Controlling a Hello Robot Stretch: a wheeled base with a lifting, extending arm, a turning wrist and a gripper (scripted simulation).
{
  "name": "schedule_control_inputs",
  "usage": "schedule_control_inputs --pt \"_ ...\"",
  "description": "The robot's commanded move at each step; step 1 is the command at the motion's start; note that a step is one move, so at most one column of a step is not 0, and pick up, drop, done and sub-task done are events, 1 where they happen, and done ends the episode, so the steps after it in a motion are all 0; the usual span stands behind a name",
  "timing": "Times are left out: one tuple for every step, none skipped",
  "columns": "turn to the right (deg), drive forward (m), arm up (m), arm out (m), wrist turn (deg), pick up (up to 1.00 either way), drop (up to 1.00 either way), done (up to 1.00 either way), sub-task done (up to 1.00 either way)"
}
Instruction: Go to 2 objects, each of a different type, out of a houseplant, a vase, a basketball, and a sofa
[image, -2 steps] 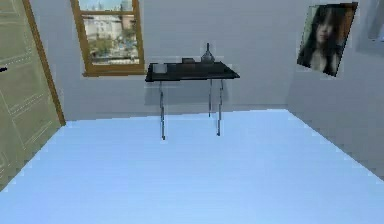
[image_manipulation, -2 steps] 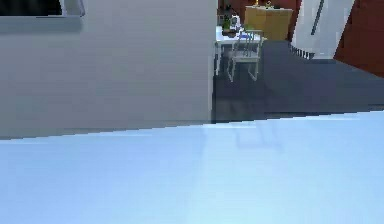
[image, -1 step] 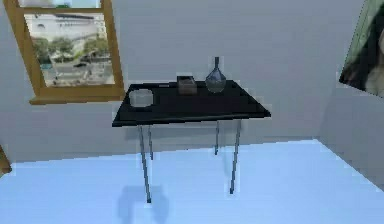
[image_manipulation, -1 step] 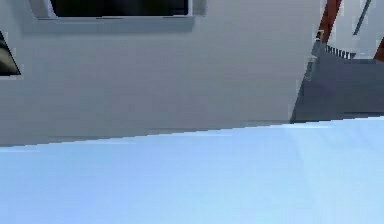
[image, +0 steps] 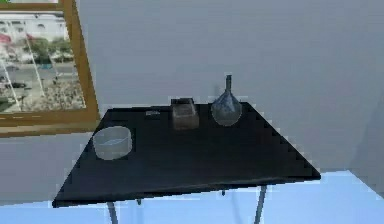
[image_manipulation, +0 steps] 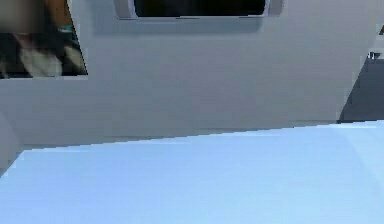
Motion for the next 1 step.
schedule_control_inputs --pt "9.0 0.00 0.00 0.00 0.0 0.00 0.00 0.00 0.00"
